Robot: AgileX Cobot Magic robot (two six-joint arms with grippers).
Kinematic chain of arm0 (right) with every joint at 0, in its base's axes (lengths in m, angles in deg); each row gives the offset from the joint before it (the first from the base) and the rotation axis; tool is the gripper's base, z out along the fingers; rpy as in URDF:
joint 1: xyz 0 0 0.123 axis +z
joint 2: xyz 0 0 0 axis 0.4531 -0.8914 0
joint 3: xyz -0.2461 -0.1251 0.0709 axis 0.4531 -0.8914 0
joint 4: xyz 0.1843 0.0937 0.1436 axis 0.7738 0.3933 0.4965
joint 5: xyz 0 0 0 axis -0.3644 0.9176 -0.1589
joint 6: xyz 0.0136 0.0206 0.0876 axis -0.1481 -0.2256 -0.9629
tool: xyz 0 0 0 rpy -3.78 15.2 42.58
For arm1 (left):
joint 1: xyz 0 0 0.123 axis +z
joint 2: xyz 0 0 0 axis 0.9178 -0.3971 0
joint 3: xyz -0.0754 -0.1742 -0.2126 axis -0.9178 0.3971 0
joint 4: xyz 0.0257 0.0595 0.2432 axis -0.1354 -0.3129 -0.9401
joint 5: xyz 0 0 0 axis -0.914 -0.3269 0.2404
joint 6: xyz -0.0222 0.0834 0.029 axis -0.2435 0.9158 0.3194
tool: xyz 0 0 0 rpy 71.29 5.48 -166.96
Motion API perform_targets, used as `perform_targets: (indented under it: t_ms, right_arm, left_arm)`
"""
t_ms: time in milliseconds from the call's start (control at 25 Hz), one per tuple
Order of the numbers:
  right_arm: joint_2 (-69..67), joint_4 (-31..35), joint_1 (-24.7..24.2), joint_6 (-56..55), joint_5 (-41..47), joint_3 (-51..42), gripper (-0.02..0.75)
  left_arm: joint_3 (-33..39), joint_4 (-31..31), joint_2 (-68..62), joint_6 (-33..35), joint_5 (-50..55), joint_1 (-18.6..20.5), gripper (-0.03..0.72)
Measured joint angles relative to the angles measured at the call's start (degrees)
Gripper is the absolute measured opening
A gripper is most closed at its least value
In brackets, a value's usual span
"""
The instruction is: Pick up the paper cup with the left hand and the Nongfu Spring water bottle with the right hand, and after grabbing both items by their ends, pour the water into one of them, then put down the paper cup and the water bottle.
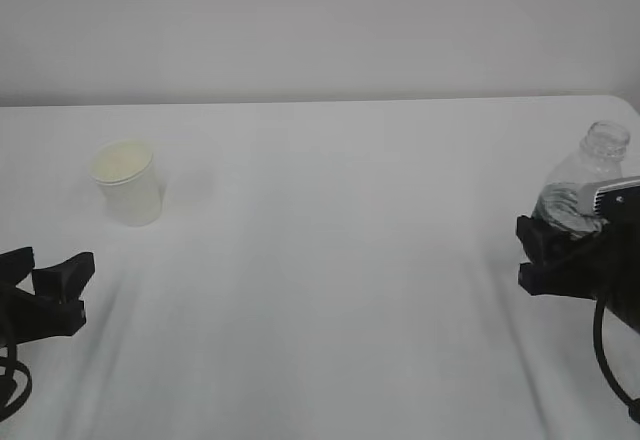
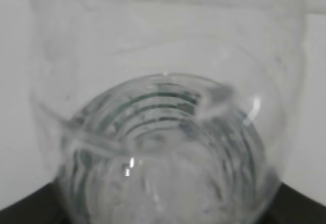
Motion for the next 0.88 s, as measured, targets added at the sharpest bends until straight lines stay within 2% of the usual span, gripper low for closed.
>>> perform_targets:
  t_ms: [560, 880]
  right_arm:
    - [4.8, -9.4, 0.0, -0.6, 0.0, -1.4, 0.447]
    - [5.1, -10.5, 0.0, -1.0, 0.1, -2.3, 0.447]
  left_arm:
    - [0.0, 0.4, 0.0, 0.0, 0.0, 0.0, 0.453]
    - [0.0, 0.5, 0.0, 0.0, 0.0, 0.0, 0.422]
